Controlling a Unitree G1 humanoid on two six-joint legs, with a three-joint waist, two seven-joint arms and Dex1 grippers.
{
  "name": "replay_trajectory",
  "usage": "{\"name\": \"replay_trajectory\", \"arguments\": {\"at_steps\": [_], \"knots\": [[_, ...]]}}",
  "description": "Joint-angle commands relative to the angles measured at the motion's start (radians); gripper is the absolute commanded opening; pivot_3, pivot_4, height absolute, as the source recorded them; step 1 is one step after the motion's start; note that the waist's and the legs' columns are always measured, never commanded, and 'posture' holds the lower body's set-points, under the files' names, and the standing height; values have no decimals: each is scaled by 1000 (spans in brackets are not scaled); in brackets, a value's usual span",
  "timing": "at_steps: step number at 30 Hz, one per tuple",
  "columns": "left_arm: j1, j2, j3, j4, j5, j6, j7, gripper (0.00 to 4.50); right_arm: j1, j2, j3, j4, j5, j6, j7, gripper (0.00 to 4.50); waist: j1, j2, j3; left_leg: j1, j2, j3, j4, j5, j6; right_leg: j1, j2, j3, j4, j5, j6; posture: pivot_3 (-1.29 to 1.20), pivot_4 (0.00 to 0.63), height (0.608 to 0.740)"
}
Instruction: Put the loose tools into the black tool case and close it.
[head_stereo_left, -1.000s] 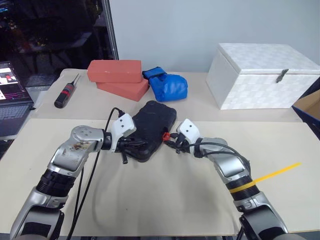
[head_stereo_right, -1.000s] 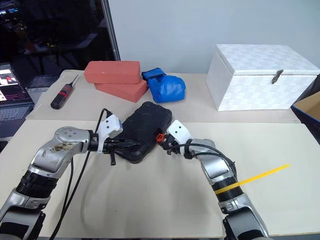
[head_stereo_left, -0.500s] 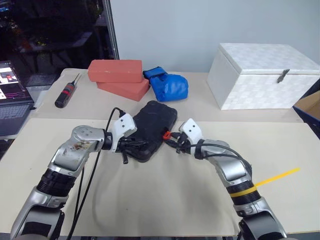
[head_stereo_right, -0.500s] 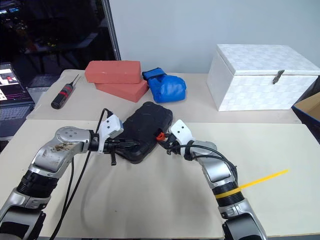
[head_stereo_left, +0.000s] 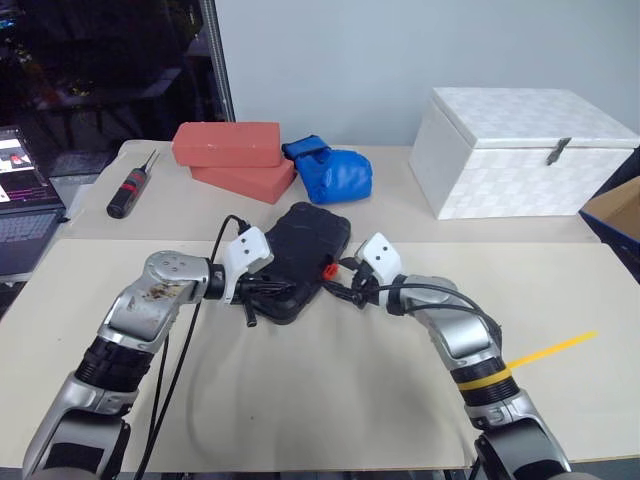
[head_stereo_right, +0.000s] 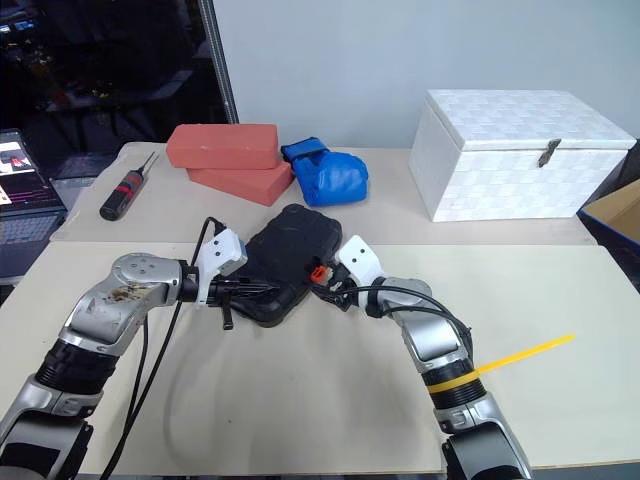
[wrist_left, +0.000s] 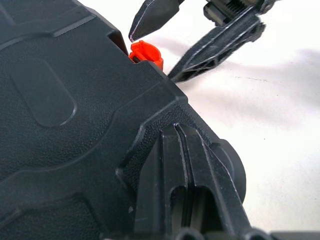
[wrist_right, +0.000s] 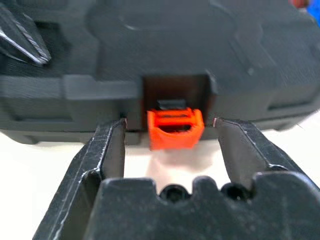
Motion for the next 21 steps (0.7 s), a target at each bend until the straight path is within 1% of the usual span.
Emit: {"name": "replay_trajectory", "arguments": {"at_steps": [1, 3, 4, 7, 8, 10, 11, 12, 13, 17, 21], "knots": [[51, -1, -75, 33, 40, 32, -4, 0, 8, -7, -28, -102, 46, 42, 2, 3067, 1, 0, 0, 0, 0, 0, 0, 0, 0, 0, 0, 0, 0, 0, 0, 0, 150, 740], [50, -2, -75, 34, 41, 32, -2, 0, 19, -12, -40, -127, 59, 75, -6, 3067, 3, 0, 0, 0, 0, 0, 0, 0, 0, 0, 0, 0, 0, 0, 0, 0, 150, 740], [49, -3, -75, 35, 41, 32, -1, 0, 29, -17, -49, -144, 68, 97, -13, 2834, 3, 0, 0, 0, 0, 0, 0, 0, 0, 0, 0, 0, 0, 0, 0, 0, 150, 740], [47, -5, -75, 43, 45, 27, -1, 0, 58, -25, -62, -186, 83, 149, -31, 2026, 7, 0, -1, -1, 0, 0, 0, 0, 0, 0, 0, 0, -1, 0, 0, 0, 150, 740], [46, -6, -75, 47, 46, 24, -1, 0, 68, -25, -62, -195, 82, 160, -41, 1600, 8, 0, -1, -1, 0, 0, 0, 0, 0, 0, 0, 0, -2, 0, 0, 0, 150, 740], [44, -6, -76, 52, 48, 21, -2, 0, 78, -27, -61, -205, 85, 172, -55, 968, 8, 0, -1, -1, 0, 0, 0, 0, 0, 0, 0, 0, -2, 0, 0, 0, 150, 740], [43, -7, -76, 55, 48, 19, -2, 0, 82, -25, -64, -211, 86, 183, -67, 536, 8, 1, -1, -1, 0, 0, 0, 0, 0, 0, 0, 0, -2, 0, 0, 0, 150, 740], [41, -6, -76, 57, 49, 18, -3, 0, 87, -24, -67, -218, 89, 192, -77, 236, 8, 1, -1, -1, 0, 0, 0, 0, 0, 0, 0, 0, -2, 0, 0, 0, 150, 740], [39, -6, -76, 60, 49, 17, -3, 0, 90, -24, -69, -222, 91, 199, -85, 61, 8, 1, -1, -1, 0, 0, 0, 0, 0, 0, 0, 0, -1, 0, 0, 0, 150, 740], [32, -7, -78, 71, 51, 10, -5, 0, 95, -30, -64, -223, 89, 216, -107, 61, 8, 1, -1, 0, 0, 0, 0, 0, 0, 0, 0, 0, -1, 0, 0, 0, 150, 740], [26, -10, -81, 86, 54, -3, -8, 0, 79, -11, -38, -152, 59, 186, -145, 61, 9, 1, -1, -1, 0, 0, 0, 0, 0, 0, 0, 0, -2, 0, 0, 0, 150, 740]]}}
